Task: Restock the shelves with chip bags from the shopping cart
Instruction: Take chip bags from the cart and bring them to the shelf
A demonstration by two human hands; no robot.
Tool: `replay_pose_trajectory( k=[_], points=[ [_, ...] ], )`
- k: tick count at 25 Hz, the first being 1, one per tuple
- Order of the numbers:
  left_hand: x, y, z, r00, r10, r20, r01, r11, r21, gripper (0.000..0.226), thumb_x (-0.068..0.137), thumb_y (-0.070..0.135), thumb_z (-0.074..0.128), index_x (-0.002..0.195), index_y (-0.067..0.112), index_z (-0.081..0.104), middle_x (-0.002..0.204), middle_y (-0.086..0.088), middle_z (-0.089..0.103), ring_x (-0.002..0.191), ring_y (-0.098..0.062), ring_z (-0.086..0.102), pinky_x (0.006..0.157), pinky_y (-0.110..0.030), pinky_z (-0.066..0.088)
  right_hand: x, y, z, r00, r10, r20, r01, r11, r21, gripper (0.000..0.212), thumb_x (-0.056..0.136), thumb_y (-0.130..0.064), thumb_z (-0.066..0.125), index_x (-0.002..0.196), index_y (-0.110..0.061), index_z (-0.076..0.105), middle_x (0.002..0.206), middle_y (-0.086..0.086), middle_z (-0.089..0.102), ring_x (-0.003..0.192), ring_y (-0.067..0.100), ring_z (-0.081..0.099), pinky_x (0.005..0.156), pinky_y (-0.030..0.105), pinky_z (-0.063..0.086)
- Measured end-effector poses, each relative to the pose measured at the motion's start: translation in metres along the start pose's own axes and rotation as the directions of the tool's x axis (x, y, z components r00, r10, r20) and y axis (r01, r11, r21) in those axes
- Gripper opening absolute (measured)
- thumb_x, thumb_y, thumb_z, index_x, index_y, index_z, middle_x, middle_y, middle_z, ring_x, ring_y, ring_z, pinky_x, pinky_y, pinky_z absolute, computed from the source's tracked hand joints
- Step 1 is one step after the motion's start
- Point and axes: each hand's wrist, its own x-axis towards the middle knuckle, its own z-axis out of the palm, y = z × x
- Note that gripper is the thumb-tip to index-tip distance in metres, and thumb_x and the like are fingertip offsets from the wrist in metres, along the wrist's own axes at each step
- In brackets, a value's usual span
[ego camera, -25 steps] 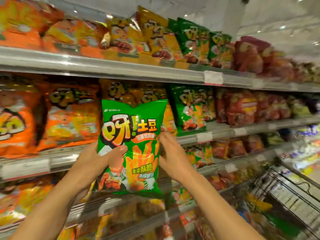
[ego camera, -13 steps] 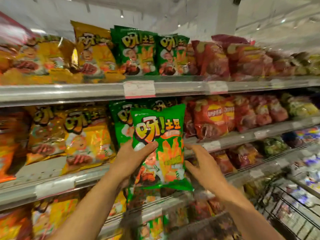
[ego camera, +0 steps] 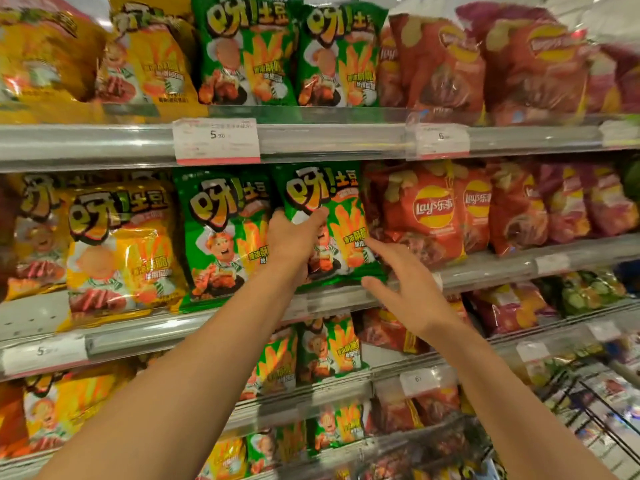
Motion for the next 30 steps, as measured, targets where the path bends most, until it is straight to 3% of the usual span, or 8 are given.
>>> replay_pose_trajectory(
  k=[3, 6, 10, 14, 18, 22, 25, 30],
  points=[
    [0.008, -0.007, 0.007, 0.998, -0.047, 0.031, 0.048, 0.997, -0.065, 0.075, 0.087, 0.033, 0.079, 0.145, 0.004, 0.041, 0.139, -0.011, 0.058, 0.124, -0.026, 0.059, 0.099, -0.039, 0.052, 0.015, 0.004, 0.014, 0.997, 0.069, 0.032, -0.070, 0.996, 0.055, 0.064, 0.099, -0.035, 0.060, 0.155, -0.037, 0.029, 0.157, -0.007, 0.035, 0.145, 0.013, 0.032, 0.118, 0.038, 0.035],
    [0.016, -0.007, 0.007, 0.963, -0.111, 0.244, 0.094, 0.992, 0.079, 0.089, 0.086, 0.044, 0.078, 0.152, 0.003, 0.033, 0.150, -0.007, 0.047, 0.138, -0.025, 0.047, 0.099, -0.031, 0.040, 0.023, 0.010, 0.018, 0.990, 0.123, -0.063, -0.120, 0.991, 0.057, 0.058, 0.097, -0.030, 0.063, 0.149, -0.035, 0.036, 0.150, -0.001, 0.046, 0.137, 0.019, 0.044, 0.109, 0.042, 0.044],
    [0.024, -0.010, 0.002, 0.890, -0.085, 0.448, -0.007, 0.980, 0.200, 0.079, 0.079, 0.023, 0.087, 0.144, 0.011, 0.044, 0.141, 0.000, 0.056, 0.131, -0.018, 0.052, 0.109, -0.035, 0.043, 0.028, 0.018, 0.017, 0.978, 0.173, -0.114, -0.177, 0.984, -0.033, 0.057, 0.095, -0.023, 0.065, 0.144, -0.033, 0.038, 0.140, 0.003, 0.054, 0.125, 0.025, 0.053, 0.099, 0.045, 0.048],
    [0.032, -0.021, -0.005, 0.937, -0.036, 0.346, -0.033, 0.981, 0.192, 0.065, 0.077, 0.016, 0.088, 0.134, 0.008, 0.057, 0.127, -0.007, 0.069, 0.114, -0.020, 0.066, 0.077, -0.024, 0.058, 0.021, 0.012, 0.020, 0.978, 0.009, -0.206, -0.039, 0.989, -0.144, 0.056, 0.096, -0.032, 0.061, 0.148, -0.030, 0.041, 0.138, 0.005, 0.045, 0.125, 0.023, 0.046, 0.100, 0.036, 0.043],
    [0.029, -0.022, 0.000, 0.949, -0.054, 0.310, -0.003, 0.984, 0.179, 0.078, 0.078, 0.020, 0.088, 0.143, 0.008, 0.045, 0.138, -0.009, 0.061, 0.127, -0.025, 0.057, 0.096, -0.035, 0.053, 0.018, 0.005, 0.030, 0.997, -0.066, -0.050, 0.050, 0.964, -0.263, 0.058, 0.097, -0.034, 0.061, 0.151, -0.032, 0.042, 0.158, 0.008, 0.027, 0.144, 0.025, 0.023, 0.113, 0.032, 0.023],
    [0.017, -0.024, -0.007, 0.931, 0.035, 0.364, -0.154, 0.940, 0.303, 0.109, 0.080, 0.020, 0.086, 0.159, 0.016, 0.011, 0.158, -0.010, 0.038, 0.143, -0.028, 0.040, 0.111, -0.037, 0.041, 0.015, 0.005, 0.034, 0.993, -0.026, -0.117, -0.006, 0.963, -0.270, 0.058, 0.097, -0.040, 0.060, 0.151, -0.034, 0.041, 0.153, 0.010, 0.030, 0.140, 0.029, 0.028, 0.113, 0.044, 0.034],
    [0.011, -0.029, -0.024, 0.885, 0.039, 0.464, -0.302, 0.807, 0.507, 0.121, 0.086, 0.020, 0.081, 0.159, 0.030, -0.015, 0.166, -0.011, 0.023, 0.146, -0.030, 0.035, 0.103, -0.029, 0.035, 0.019, 0.001, 0.036, 0.970, 0.026, -0.241, -0.061, 0.989, -0.138, 0.069, 0.094, -0.048, 0.062, 0.154, -0.029, 0.033, 0.150, 0.007, 0.031, 0.137, 0.022, 0.032, 0.111, 0.036, 0.035],
    [0.012, -0.016, -0.020, 0.880, 0.095, 0.465, -0.369, 0.752, 0.546, 0.105, 0.094, 0.005, 0.067, 0.161, 0.029, -0.009, 0.160, -0.011, 0.036, 0.135, -0.028, 0.048, 0.095, -0.029, 0.044, 0.040, -0.002, 0.036, 0.961, 0.149, -0.234, -0.156, 0.988, -0.010, 0.091, 0.087, -0.047, 0.072, 0.158, -0.033, 0.017, 0.147, 0.003, 0.030, 0.125, 0.012, 0.040, 0.095, 0.027, 0.037]
  ],
)
